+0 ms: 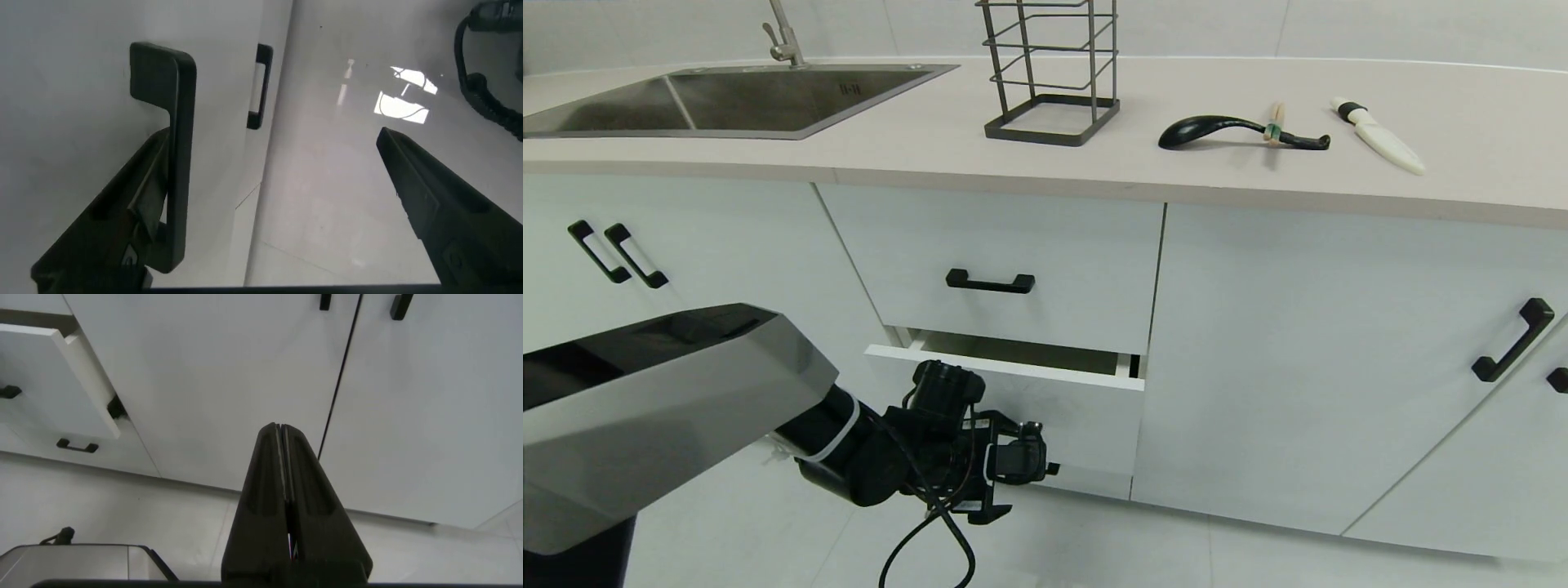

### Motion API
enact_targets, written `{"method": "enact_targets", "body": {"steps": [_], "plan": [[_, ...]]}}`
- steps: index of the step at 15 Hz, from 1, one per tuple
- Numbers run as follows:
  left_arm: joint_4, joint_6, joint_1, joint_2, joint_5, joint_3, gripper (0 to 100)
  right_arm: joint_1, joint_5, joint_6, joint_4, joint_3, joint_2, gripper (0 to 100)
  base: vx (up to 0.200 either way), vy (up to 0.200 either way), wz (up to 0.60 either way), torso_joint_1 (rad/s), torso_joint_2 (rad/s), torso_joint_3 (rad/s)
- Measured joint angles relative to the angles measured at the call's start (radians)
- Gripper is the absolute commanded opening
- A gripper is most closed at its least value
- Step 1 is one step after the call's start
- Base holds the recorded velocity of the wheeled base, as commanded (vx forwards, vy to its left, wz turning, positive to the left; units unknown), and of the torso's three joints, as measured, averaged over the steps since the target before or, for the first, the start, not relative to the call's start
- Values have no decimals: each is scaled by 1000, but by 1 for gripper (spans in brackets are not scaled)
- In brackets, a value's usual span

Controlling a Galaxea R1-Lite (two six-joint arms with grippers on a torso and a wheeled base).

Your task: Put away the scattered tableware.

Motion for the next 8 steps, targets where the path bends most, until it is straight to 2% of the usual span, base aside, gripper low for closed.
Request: {"method": "enact_targets", "body": {"steps": [5,8], "plan": [[1,-1,-3,-94,-12,111,100,0,0,0,1,0,0,0,0,0,0,0,0,0],[1,-15,-46,-250,-26,197,100,0,0,0,1,0,0,0,0,0,0,0,0,0]]}}
